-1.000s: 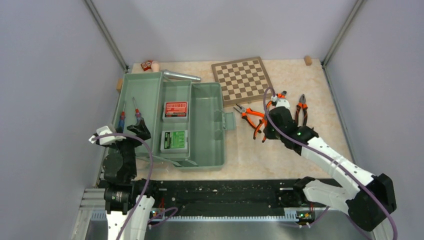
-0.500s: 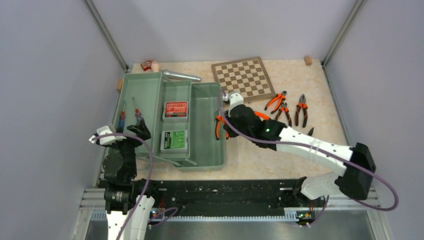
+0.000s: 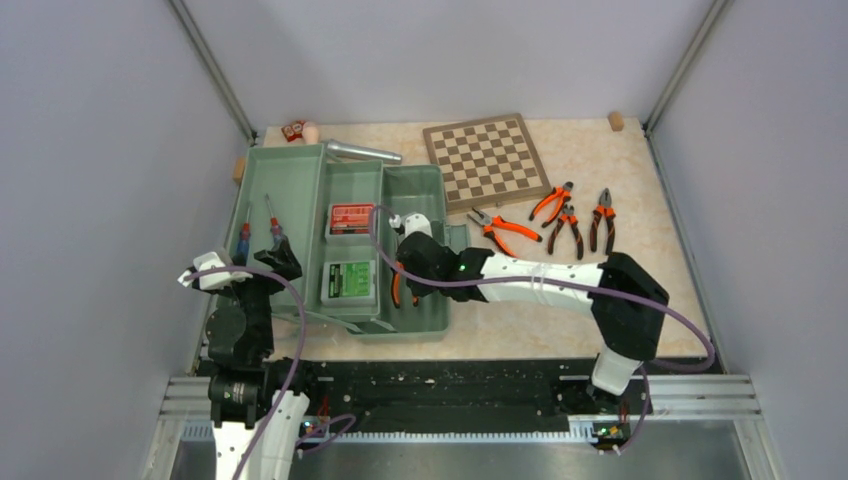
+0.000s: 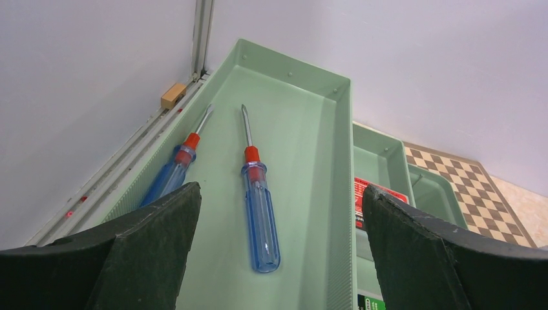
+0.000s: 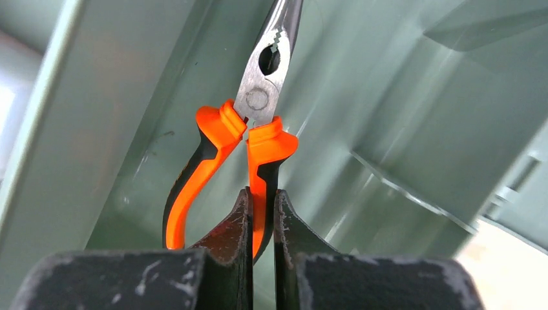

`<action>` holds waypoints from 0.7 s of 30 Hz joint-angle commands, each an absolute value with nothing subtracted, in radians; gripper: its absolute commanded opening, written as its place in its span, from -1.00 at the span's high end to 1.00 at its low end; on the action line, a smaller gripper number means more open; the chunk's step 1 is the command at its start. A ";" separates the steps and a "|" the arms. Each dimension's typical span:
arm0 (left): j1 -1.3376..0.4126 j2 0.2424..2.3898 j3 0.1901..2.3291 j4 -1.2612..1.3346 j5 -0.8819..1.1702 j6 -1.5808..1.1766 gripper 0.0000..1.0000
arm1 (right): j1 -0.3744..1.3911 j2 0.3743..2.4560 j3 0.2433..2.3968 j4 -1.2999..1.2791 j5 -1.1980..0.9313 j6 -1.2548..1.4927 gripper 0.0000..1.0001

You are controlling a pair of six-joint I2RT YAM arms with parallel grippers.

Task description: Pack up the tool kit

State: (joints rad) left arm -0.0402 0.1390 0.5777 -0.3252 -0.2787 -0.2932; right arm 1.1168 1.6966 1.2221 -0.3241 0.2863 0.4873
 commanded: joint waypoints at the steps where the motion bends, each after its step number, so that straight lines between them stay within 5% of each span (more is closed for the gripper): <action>1: -0.037 0.123 0.573 -0.284 -0.278 -0.299 -0.98 | 1.126 1.778 1.312 -0.291 0.298 0.601 1.00; 11: -0.039 0.121 0.573 -0.285 -0.276 -0.299 -0.97 | 1.127 1.919 1.321 -0.314 0.178 0.684 0.94; 21: -0.039 0.126 0.573 -0.284 -0.270 -0.299 -0.97 | 1.127 1.793 1.342 -0.342 0.232 0.636 0.20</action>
State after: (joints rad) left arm -0.0402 0.1390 0.5777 -0.3252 -0.2783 -0.2932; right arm 1.1172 1.9163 1.2808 -0.3550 0.1947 0.6590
